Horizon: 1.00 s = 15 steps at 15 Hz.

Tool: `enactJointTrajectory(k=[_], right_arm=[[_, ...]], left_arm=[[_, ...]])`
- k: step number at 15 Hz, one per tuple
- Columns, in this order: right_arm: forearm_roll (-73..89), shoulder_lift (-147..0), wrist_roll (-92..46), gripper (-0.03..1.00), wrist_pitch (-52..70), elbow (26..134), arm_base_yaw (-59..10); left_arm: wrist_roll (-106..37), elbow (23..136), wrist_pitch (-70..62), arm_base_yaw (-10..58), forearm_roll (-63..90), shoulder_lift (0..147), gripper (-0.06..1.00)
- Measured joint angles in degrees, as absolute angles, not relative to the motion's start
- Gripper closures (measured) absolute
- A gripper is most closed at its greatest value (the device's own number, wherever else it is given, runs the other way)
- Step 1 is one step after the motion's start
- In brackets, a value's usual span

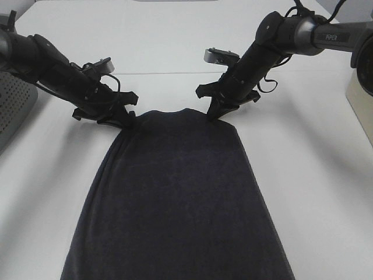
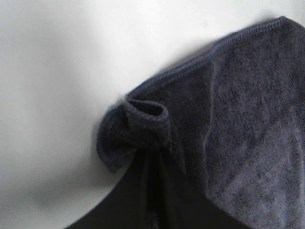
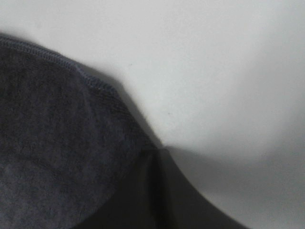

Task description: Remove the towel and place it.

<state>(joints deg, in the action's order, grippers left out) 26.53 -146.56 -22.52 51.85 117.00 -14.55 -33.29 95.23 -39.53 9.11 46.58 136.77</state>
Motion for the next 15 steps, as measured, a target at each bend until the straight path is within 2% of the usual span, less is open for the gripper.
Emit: enactJointTrajectory(k=[7, 15], right_arm=[[19.48, -143.47, -20.00, 0.96, 39.65, 115.79, -14.67], [19.31, -142.61, -20.11, 0.96, 27.39, 122.50, -13.92]], left_arm=[[-33.75, 109.32, -38.85, 9.11, 43.20, 137.28, 0.93], [-36.67, 112.01, -28.93, 9.11, 41.20, 137.28, 0.93]])
